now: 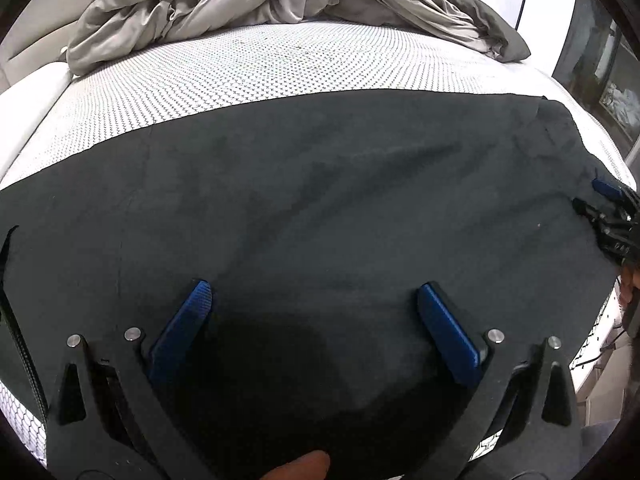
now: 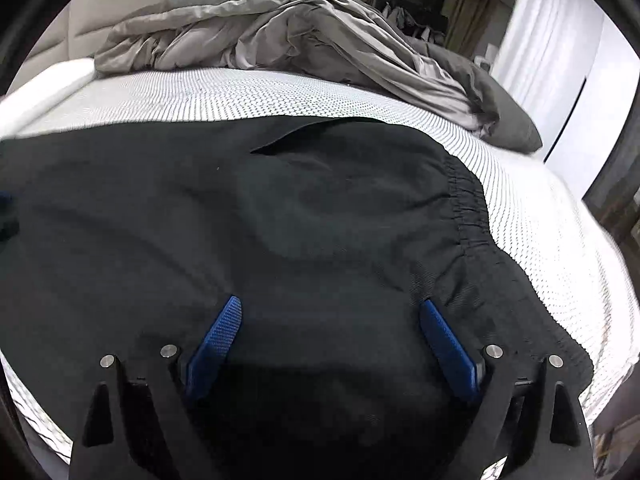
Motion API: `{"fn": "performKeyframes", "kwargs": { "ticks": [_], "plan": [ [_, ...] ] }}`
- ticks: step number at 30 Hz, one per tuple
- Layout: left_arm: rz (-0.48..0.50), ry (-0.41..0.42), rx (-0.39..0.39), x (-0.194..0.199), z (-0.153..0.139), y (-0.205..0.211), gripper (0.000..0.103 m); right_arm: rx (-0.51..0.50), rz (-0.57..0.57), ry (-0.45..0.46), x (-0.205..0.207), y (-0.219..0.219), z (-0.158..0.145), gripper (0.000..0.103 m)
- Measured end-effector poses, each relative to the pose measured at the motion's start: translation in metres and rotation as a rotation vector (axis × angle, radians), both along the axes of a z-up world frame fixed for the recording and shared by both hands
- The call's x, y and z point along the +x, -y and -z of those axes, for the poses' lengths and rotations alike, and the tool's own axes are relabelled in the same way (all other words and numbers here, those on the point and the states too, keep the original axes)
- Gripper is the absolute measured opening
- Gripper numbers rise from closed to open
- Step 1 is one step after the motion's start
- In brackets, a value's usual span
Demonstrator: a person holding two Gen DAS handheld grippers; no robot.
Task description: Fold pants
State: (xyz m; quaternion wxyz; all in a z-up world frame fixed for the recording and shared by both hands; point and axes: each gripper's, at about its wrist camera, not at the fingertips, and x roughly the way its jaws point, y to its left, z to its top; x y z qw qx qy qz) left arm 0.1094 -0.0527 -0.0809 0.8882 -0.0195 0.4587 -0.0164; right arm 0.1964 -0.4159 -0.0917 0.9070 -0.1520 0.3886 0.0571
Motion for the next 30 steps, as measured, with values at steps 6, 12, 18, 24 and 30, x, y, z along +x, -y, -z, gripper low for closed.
{"fn": "performKeyframes", "kwargs": {
  "ticks": [6,12,18,24,30],
  "plan": [
    [-0.029,-0.057,0.046,0.013,0.003,0.007,0.103,0.105,0.022,0.039,0.004,-0.017,-0.034,0.095],
    [-0.083,-0.159,0.079,0.033,0.001,0.013,0.103,0.157,-0.175,-0.015,0.008,-0.082,-0.037,0.097],
    [-0.054,-0.146,0.105,0.035,0.002,0.017,0.103,0.080,-0.239,-0.051,0.005,-0.079,-0.003,0.097],
    [-0.006,-0.099,0.086,0.032,0.007,0.016,0.103,0.071,-0.075,-0.075,0.005,-0.016,-0.012,0.098],
    [0.079,-0.023,0.010,0.024,-0.029,0.025,0.102,-0.042,-0.074,-0.131,0.004,-0.040,-0.037,0.098]
  ]
}}
